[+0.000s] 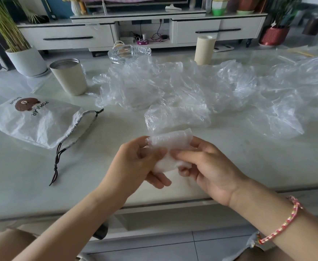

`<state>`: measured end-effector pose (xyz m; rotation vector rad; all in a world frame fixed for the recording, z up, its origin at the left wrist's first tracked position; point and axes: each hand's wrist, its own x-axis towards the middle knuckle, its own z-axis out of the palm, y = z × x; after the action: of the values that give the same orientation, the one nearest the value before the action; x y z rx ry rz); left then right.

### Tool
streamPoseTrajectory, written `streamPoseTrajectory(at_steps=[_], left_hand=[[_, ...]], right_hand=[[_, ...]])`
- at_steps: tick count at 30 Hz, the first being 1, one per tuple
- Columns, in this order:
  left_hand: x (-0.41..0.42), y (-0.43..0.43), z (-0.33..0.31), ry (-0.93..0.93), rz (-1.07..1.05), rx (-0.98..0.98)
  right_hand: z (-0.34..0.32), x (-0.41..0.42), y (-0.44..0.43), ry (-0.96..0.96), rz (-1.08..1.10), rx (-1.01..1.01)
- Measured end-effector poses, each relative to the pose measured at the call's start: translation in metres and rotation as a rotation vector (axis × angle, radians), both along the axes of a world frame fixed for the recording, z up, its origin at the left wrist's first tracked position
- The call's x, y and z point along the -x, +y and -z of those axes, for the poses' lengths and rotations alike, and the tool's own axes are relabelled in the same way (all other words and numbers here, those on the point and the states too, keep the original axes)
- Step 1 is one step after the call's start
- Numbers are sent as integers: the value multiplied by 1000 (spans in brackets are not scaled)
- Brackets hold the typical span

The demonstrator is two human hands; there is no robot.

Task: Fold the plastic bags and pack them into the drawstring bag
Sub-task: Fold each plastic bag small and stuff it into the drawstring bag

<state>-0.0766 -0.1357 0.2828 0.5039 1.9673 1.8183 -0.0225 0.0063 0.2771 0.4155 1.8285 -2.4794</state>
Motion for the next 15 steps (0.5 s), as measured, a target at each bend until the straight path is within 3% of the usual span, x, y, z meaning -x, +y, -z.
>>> streamPoseTrajectory(at_steps=[4, 8, 12, 15], left_hand=[[2, -1, -4, -278, 18, -81], [9, -4, -6, -499, 21, -129], [8, -7, -6, -403, 157, 86], [8, -9, -2, -256, 79, 114]], right_hand=[[-3, 6, 3, -22, 86, 93], [-3, 7, 0, -24, 42, 60], [1, 8, -2, 84, -52, -197], [0, 8, -3, 142, -123, -404]])
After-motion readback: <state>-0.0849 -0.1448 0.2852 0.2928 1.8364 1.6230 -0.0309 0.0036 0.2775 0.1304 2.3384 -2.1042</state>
